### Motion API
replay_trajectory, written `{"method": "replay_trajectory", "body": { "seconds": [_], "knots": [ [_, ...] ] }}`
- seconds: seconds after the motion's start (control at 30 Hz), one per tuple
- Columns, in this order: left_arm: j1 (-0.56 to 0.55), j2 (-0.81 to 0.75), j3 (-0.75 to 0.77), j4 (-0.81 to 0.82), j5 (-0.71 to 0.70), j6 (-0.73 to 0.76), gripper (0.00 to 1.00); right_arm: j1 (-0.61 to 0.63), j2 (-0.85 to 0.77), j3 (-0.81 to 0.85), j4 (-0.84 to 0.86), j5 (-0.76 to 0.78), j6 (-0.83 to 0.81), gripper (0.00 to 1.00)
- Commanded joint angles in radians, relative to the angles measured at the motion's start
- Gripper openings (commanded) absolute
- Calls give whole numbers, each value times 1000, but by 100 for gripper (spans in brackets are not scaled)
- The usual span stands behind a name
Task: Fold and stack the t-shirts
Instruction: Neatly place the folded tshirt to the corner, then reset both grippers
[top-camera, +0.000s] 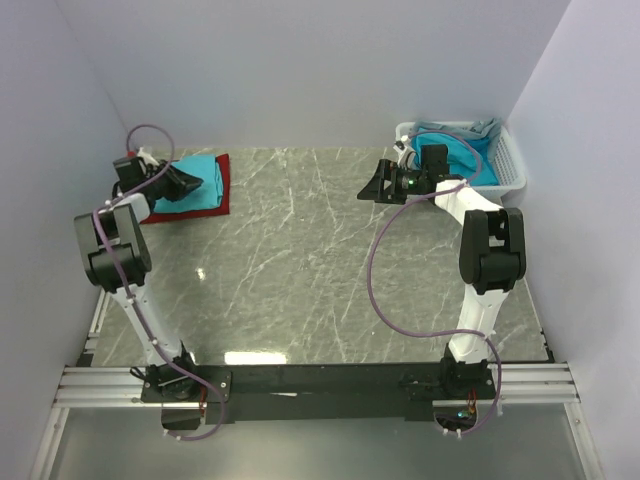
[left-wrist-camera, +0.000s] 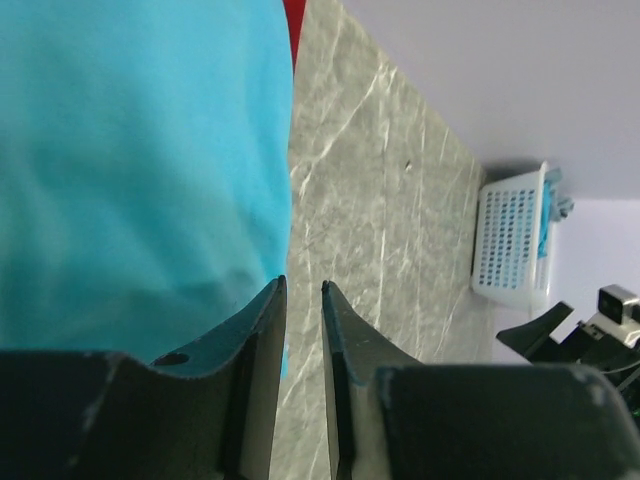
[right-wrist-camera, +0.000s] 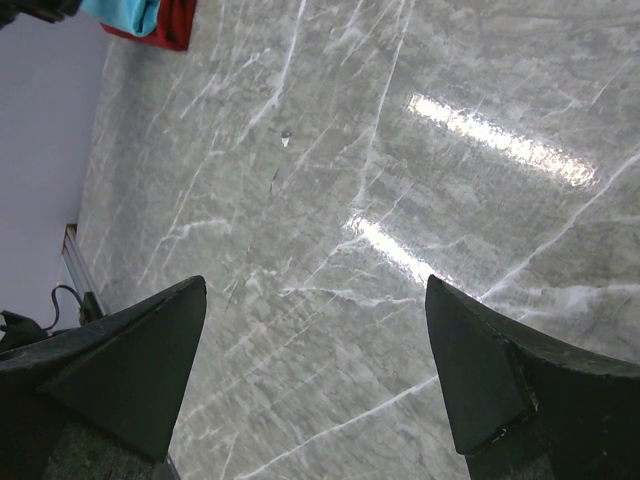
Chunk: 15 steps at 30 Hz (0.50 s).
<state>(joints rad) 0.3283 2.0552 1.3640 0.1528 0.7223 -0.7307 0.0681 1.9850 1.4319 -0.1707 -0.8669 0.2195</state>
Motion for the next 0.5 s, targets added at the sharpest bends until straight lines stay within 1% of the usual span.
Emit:
{"method": "replay_trajectory", "body": {
  "seconds": [0.0,0.17,0.27,0.3,0.37,0.47],
  "knots": [
    [-40,72,47,-2,34,-4,27,-8,-15,-5,31,-26,1,96],
    [-52,149,35,-15,9,10,25,-8,-21,-5,31,-26,1,96],
    [-60,187,53,-62,26,45,26,-8,-20,-4,30,-26,3,96],
    [-61,198,64,-108,29,72,26,-8,-15,-4,30,-26,1,96],
    [-66,220,96,-134,43,97,28,-8,-15,-2,27,-24,1,96],
    [-64,208,119,-150,62,135,32,-8,-18,-2,23,-21,-3,96]
  ]
}}
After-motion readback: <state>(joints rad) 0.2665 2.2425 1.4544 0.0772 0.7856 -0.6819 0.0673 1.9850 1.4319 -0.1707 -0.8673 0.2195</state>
